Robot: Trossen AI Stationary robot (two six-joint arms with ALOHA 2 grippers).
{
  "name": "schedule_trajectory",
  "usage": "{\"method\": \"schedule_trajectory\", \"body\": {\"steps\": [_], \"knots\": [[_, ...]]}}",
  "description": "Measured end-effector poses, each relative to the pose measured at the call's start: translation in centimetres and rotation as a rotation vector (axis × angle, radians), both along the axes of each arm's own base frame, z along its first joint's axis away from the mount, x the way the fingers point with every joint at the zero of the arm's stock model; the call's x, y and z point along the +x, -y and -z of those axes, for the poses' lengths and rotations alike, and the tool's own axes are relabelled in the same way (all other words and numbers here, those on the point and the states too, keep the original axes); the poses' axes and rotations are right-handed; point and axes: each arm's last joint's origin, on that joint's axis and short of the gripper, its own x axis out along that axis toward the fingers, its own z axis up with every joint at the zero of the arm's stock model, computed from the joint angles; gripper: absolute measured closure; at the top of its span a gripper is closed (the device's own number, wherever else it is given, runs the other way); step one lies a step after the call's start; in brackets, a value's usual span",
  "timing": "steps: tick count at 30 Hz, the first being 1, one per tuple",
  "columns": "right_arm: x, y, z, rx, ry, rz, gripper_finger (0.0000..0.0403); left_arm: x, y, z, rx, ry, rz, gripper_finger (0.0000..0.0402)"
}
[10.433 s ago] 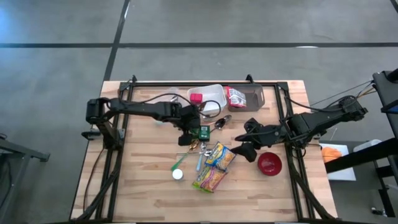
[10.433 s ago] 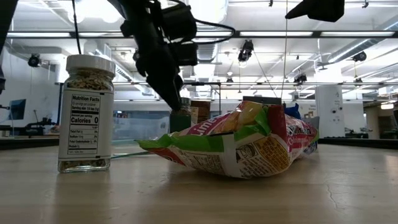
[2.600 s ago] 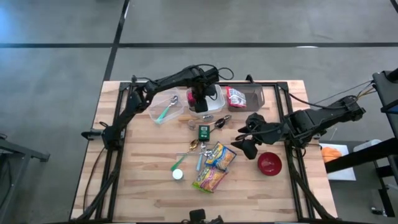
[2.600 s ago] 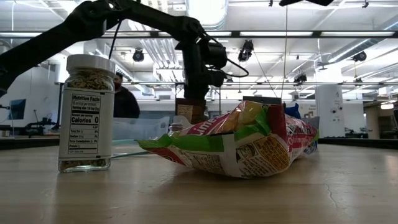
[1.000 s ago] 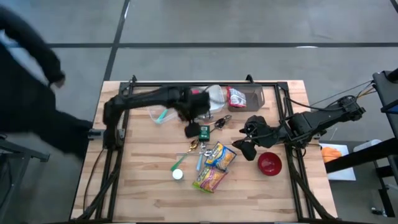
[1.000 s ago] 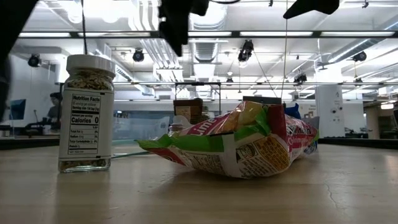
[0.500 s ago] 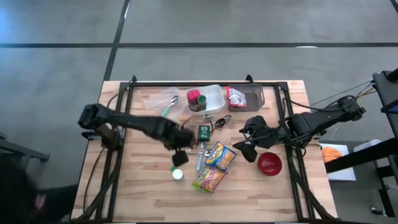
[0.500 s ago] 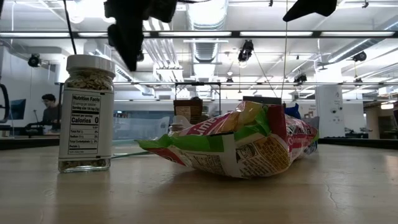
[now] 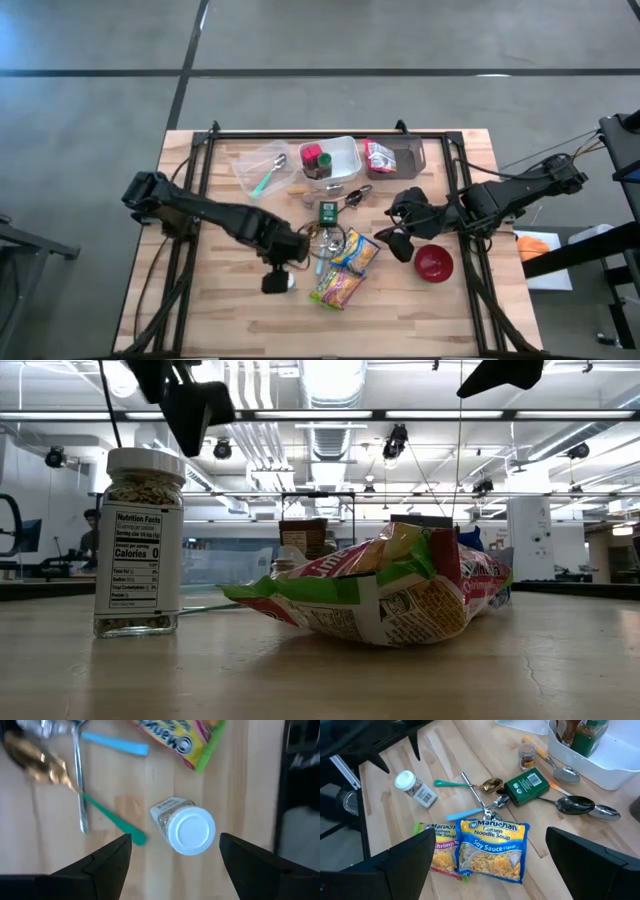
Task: Pick & Place Food Item
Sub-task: Put the white seasoning bottle into the white bin
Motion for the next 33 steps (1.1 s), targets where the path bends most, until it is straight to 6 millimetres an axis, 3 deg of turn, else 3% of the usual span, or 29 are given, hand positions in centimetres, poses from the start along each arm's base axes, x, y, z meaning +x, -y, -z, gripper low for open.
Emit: {"method": "schedule_trajectory", "body": {"steps": [5, 12, 22, 33], "knots": [[0.0, 0.0, 0.2, 0.017, -0.006, 0.007, 0.0029, -0.5, 1.7, 0.0, 0.141, 0.076, 0.232, 0.0096], [0.0, -0.1, 0.6, 0.033, -0.019, 0.005, 0.0029, -1.0, 3.3, 0.8, 0.154, 0.12, 0.428, 0.0096], [0.0, -0.1, 0.6, 0.035, -0.018, 0.006, 0.0029, -1.1, 3.3, 3.4, 0.134, 0.138, 0.488, 0.0096], [0.0, -0.1, 0.6, 0.04, -0.022, 0.0, 0.0029, -1.1, 3.3, 4.3, 0.149, 0.179, 0.565, 0.0096]]}}
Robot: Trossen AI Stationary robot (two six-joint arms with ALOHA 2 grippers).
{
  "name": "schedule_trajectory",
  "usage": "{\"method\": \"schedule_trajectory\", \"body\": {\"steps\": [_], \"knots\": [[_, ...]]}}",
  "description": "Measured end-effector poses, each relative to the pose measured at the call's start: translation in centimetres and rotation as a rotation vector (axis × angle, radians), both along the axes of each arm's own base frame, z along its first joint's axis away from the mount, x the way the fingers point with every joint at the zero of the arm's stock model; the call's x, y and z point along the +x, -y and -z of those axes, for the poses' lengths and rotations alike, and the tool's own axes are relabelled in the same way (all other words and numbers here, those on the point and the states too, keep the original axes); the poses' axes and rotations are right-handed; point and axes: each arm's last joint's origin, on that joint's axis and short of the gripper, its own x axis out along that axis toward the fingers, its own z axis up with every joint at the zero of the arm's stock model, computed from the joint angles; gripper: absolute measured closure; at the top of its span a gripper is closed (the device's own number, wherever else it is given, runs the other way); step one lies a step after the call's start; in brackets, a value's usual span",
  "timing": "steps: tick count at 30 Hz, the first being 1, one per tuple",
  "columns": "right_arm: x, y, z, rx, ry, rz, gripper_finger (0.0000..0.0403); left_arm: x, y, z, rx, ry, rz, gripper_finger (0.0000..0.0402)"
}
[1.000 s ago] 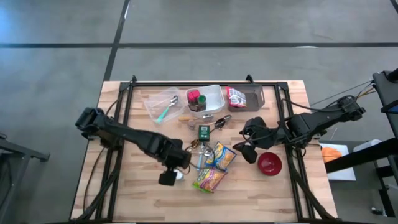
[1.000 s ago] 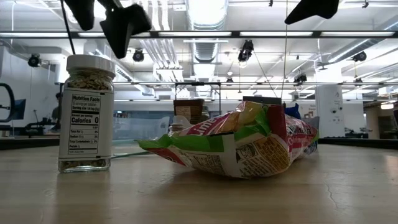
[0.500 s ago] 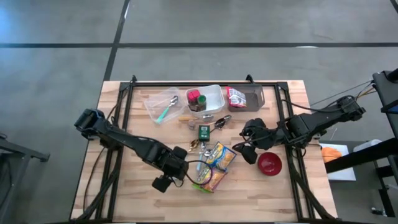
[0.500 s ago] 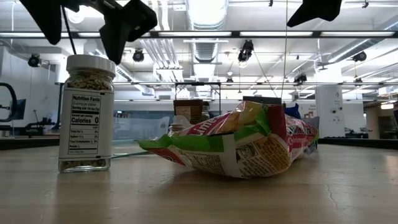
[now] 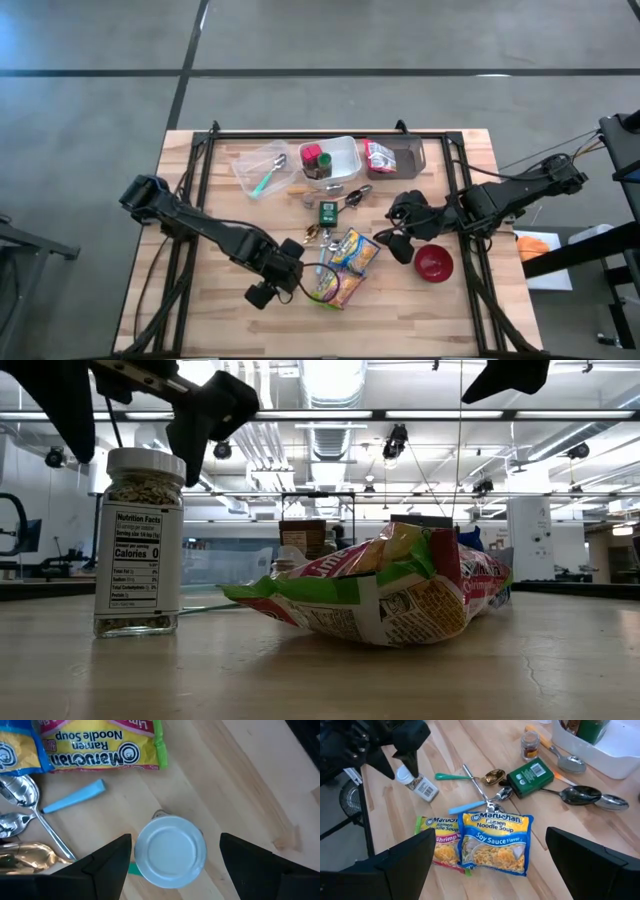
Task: Pick & Place Food Item
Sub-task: Put the white seasoning bottle into the white bin
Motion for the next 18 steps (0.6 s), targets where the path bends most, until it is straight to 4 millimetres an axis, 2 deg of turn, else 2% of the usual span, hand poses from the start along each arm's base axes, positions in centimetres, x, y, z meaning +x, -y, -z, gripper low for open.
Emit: {"method": "schedule_trajectory", "body": {"steps": [6, 18], "knots": [[-0.01, -0.03, 0.01, 0.008, -0.003, -0.008, 0.0029, -0.38, -0.19, 1.04, 0.01, -0.02, 0.002, 0.0096], [-0.02, -0.03, 0.03, 0.008, -0.006, -0.009, 0.0029, 0.11, 0.01, 0.94, -0.012, 0.036, -0.002, 0.0096]]}}
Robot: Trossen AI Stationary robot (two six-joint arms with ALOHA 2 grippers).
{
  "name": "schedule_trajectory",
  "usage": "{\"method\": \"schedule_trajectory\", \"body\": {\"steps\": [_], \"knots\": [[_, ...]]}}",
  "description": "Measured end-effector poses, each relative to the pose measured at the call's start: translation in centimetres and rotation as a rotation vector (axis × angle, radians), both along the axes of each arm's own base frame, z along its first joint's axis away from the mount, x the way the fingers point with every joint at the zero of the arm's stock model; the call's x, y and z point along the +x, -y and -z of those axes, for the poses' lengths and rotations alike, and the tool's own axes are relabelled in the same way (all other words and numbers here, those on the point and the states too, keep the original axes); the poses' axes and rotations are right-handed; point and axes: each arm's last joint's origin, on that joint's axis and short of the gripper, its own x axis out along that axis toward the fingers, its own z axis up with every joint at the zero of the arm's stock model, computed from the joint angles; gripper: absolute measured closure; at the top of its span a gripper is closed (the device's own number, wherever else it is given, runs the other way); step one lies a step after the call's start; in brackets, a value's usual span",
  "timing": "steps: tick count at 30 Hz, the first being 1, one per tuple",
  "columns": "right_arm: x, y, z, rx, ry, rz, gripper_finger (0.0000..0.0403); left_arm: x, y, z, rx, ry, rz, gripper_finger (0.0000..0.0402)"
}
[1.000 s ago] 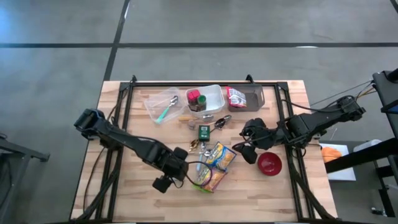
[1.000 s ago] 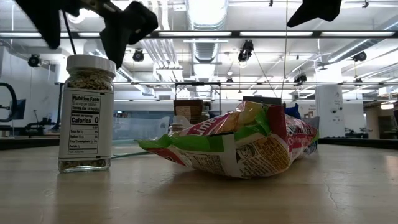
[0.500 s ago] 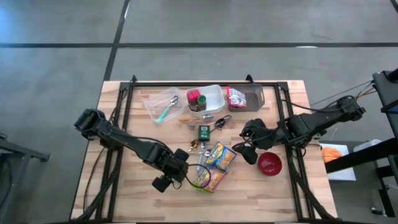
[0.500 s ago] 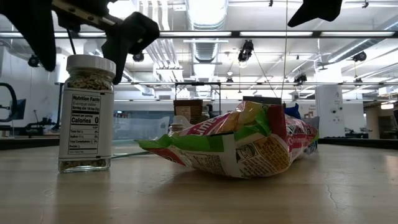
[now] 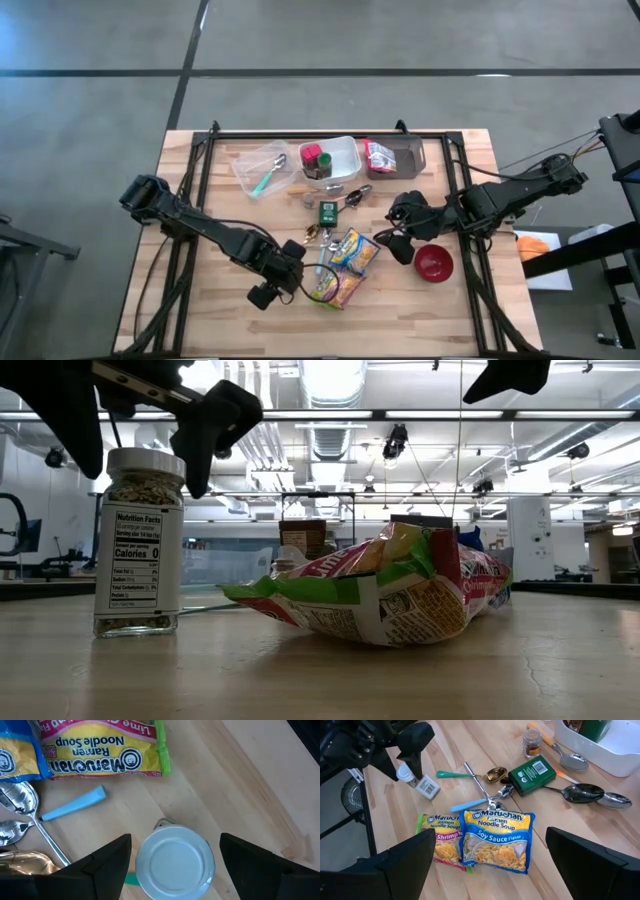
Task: Pick & Place Food Item
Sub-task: Put the white seasoning bottle into the white bin
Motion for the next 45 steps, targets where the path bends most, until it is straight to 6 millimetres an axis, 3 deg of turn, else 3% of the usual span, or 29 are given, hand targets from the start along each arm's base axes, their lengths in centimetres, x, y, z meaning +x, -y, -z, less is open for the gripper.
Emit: {"method": "schedule_trajectory", "body": {"steps": [9, 18, 32, 39, 45], "knots": [[0.0, 0.0, 0.0, 0.0, -0.001, 0.0, 0.0029, -0.1, -0.1, 0.3, 0.004, -0.011, -0.001, 0.0104], [0.0, 0.0, 0.0, 0.0, -0.001, 0.0, 0.0029, -0.4, -0.3, 0.7, 0.009, -0.019, -0.021, 0.0212], [0.0, 0.0, 0.0, -0.005, -0.003, -0.011, 0.0029, -0.1, -0.6, 0.5, -0.011, -0.019, -0.116, 0.0212], [0.0, 0.0, 0.0, -0.007, -0.006, -0.011, 0.0029, 0.8, -1.7, -1.7, -0.038, -0.037, -0.237, 0.0212], [0.0, 0.0, 0.0, -0.012, -0.007, -0.016, 0.0029, 1.9, -4.3, -3.8, -0.064, -0.06, -0.405, 0.0212]]}}
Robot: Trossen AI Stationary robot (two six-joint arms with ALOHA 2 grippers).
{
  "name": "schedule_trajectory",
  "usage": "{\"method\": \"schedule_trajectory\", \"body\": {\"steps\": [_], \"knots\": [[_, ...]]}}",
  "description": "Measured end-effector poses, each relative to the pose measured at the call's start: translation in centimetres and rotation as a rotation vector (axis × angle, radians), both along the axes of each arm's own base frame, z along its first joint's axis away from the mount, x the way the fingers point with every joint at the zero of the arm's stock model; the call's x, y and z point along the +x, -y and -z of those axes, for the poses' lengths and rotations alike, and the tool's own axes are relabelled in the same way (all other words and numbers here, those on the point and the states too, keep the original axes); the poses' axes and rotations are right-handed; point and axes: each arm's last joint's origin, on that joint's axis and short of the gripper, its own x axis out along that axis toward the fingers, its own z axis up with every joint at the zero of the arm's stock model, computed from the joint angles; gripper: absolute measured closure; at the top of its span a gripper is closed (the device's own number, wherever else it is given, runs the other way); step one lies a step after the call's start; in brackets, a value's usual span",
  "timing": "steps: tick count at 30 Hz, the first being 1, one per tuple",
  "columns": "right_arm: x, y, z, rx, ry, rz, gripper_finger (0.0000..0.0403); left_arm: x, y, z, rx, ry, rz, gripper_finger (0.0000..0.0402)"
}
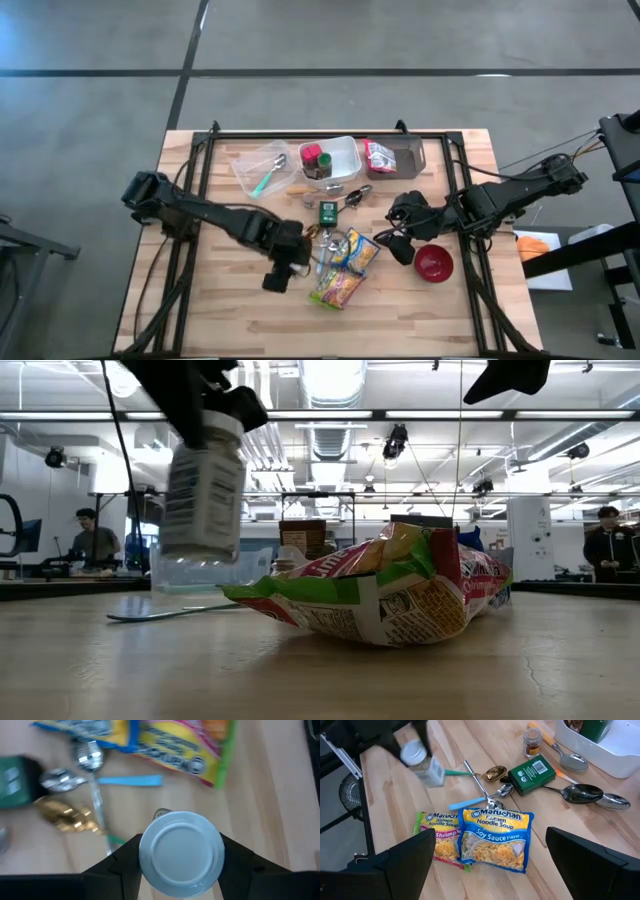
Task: Pick & Place Food Item
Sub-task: Put the white seasoning bottle into the white bin
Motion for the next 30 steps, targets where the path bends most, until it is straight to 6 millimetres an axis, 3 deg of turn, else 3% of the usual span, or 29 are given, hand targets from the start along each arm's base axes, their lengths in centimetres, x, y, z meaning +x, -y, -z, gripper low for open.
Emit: {"method": "schedule_trajectory", "body": {"steps": [11, 18, 23, 30], "knots": [[0.0, 0.0, 0.0, -0.001, 0.0, 0.0, 0.0029, 1.7, -8.9, -5.4, 0.001, 0.053, -0.303, 0.0212], [0.1, 0.0, -0.1, -0.006, 0.014, 0.013, 0.0029, 1.6, -16.0, -8.8, 0.031, 0.185, -0.45, 0.0212], [0.1, 0.2, -0.2, -0.015, 0.045, 0.096, 0.0029, 0.6, -21.1, -10.2, 0.08, 0.255, -0.508, 0.0212], [0.2, 0.3, -0.2, 0.075, 0.065, 0.196, 0.0029, -0.9, -26.6, -10.7, 0.128, 0.347, -0.544, 0.0212]]}}
